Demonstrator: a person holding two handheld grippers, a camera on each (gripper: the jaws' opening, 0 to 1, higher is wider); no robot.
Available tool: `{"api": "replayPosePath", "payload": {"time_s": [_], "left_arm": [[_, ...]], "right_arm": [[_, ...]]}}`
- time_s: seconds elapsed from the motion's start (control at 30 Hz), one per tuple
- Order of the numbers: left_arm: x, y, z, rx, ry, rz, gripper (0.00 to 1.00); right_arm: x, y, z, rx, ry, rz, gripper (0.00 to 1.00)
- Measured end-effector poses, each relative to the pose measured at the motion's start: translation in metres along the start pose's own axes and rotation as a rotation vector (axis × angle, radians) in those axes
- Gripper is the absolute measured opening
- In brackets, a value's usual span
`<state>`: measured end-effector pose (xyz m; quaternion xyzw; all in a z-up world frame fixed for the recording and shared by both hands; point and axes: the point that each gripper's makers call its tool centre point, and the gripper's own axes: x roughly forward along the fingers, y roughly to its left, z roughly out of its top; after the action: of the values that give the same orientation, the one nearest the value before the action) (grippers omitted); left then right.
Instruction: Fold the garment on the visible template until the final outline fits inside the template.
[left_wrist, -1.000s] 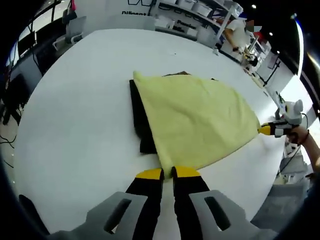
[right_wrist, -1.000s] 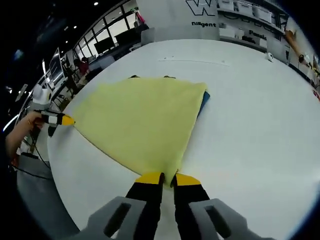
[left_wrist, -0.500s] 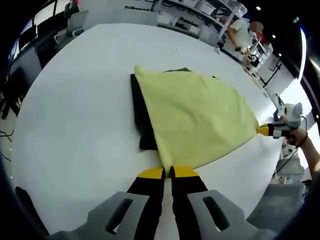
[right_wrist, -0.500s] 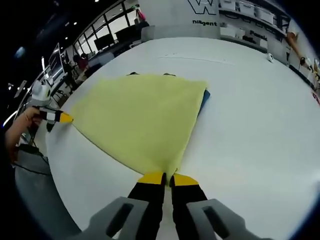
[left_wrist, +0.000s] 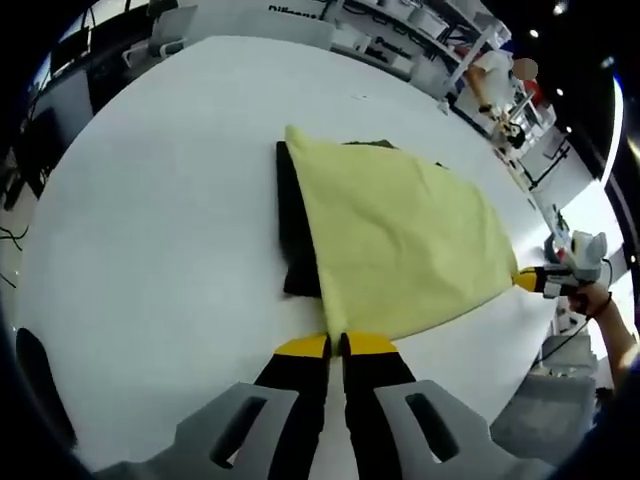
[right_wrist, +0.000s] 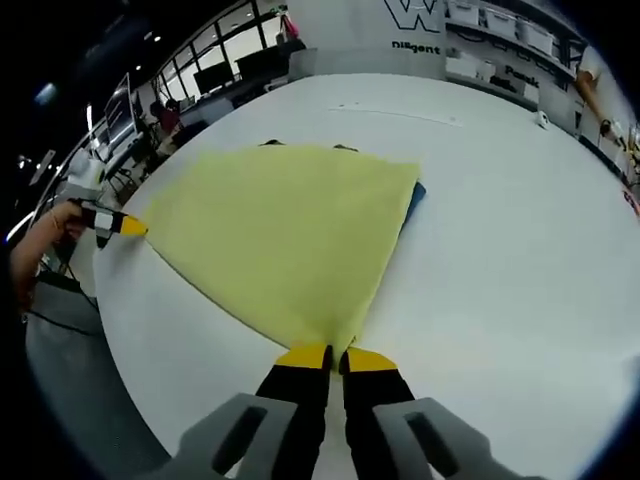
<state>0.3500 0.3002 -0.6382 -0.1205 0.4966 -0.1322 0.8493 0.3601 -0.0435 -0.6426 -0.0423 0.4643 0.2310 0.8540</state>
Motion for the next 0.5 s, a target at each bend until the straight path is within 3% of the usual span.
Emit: {"api": "replayPosePath", "payload": {"time_s": [0.37, 0.5], "left_arm": [[-0.0054, -0.0006, -0.0098, 0.021, -0.012, 0.027, 0.08], [-0.0051, -0.0007, -0.0064, 0.178, -0.025, 0.065, 0.09]], "right_arm": [[-0.0045, 0.0040, -0.0083, 0.024, -0.006, 0.007, 0.00], [-0.0048, 0.0024, -0.0088, 0.064, -0.016, 0.019, 0.00]]}}
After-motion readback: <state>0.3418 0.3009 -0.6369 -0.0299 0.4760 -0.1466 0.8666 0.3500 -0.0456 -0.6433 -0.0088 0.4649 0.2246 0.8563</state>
